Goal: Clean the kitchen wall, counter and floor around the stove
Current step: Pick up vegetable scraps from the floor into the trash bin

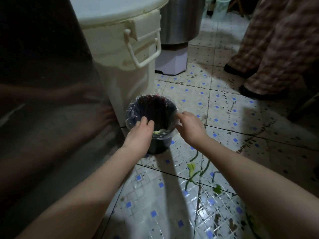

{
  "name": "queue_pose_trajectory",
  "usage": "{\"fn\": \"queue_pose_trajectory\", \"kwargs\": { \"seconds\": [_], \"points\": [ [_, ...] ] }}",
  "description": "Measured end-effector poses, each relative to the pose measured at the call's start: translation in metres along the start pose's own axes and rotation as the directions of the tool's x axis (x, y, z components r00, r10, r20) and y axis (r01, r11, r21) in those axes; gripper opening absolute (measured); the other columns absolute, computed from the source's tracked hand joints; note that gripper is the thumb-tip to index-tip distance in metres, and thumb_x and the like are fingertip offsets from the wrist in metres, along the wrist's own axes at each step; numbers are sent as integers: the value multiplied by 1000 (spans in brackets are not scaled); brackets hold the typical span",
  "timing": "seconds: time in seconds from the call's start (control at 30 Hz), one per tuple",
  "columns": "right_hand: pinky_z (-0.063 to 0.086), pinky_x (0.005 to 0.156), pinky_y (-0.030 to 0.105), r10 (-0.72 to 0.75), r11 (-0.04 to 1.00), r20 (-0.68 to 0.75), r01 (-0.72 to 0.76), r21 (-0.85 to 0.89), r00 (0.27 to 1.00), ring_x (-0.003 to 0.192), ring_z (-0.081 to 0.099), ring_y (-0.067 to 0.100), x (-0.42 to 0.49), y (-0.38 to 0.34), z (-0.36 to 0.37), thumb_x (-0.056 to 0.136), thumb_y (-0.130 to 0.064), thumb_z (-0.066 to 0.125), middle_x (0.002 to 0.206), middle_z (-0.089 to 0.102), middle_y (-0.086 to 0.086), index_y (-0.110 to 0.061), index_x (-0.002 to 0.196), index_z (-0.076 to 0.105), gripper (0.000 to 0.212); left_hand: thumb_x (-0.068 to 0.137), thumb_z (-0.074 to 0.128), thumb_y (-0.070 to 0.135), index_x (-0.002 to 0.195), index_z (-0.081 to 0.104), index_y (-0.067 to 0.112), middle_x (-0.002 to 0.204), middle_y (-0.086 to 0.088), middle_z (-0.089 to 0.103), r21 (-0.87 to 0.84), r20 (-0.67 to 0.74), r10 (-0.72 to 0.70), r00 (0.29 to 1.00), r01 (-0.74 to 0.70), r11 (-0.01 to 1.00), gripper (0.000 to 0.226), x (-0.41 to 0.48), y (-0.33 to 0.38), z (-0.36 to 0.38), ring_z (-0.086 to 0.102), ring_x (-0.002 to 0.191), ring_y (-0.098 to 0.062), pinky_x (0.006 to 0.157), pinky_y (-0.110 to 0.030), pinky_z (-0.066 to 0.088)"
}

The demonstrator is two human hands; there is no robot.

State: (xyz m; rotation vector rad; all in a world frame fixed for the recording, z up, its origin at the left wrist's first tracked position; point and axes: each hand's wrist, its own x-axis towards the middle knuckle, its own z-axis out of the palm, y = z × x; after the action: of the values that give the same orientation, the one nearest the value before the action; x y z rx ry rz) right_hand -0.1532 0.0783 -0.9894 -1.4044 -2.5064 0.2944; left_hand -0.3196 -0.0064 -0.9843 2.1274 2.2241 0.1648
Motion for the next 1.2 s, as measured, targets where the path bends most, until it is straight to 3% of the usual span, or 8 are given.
{"fn": "queue_pose_trajectory", "kwargs": {
  "seconds": [0.2,0.4,0.5,0.57,0.7,0.83,1.07,1.2],
  "points": [
    [46,68,34,52,997,-64,-48,61,997,87,59,24,0,-5,-8,90,-13,56,95,64,4,-16,97,62,10,87,57,-1,121,45,11,116,-9,41,-26,-30,36,999,-37,999,37,-9,11,2,48,103,-26,82,-34,46],
    [47,79,38,13,992,-15,-11,123,1000,94,58,30,8,-30,-1,90,-9,54,103,63,12,-8,105,61,17,90,54,3,115,45,11,114,-10,41,-47,-34,3,999,-5,999,28,-24,1,8,49,103,-27,81,-34,45],
    [46,74,37,38,988,2,-38,149,999,88,56,30,16,-36,4,88,-9,58,97,58,13,-8,90,55,4,89,54,2,115,45,10,114,-10,41,-65,-24,-27,999,25,998,28,-27,-6,7,48,105,-27,84,-35,45],
    [47,75,41,47,992,11,-48,117,999,87,56,30,21,-39,7,88,-13,60,97,57,13,-7,88,59,6,90,53,3,117,45,9,116,-10,41,-62,-21,-33,999,32,998,30,-28,-9,8,47,107,-27,86,-36,46],
    [49,75,40,39,997,-1,-39,67,999,89,58,32,28,-37,15,92,-15,55,100,59,12,-7,100,68,17,92,49,3,117,44,9,117,-10,41,-63,-26,-42,999,40,997,26,-28,-12,8,47,108,-27,86,-35,45],
    [50,82,38,52,989,19,-54,139,998,96,59,29,31,-34,19,88,-7,59,107,64,12,-7,112,63,25,90,54,3,118,44,10,118,-10,41,-61,-8,-48,999,47,997,31,-27,-11,9,46,110,-26,88,-34,45],
    [51,72,44,38,978,17,-41,204,999,80,58,29,29,-33,23,83,7,52,89,59,13,-6,83,58,14,89,56,2,118,43,10,119,-9,40,-45,-3,-41,999,40,998,33,-27,-5,15,47,109,-25,87,-32,47],
    [53,78,38,26,978,42,-34,203,999,86,60,25,26,-28,29,86,5,56,102,59,12,-3,102,66,21,90,55,2,120,43,11,121,-9,40,-59,5,-46,999,46,997,33,-27,-3,17,47,109,-25,85,-33,47]
  ]
}}
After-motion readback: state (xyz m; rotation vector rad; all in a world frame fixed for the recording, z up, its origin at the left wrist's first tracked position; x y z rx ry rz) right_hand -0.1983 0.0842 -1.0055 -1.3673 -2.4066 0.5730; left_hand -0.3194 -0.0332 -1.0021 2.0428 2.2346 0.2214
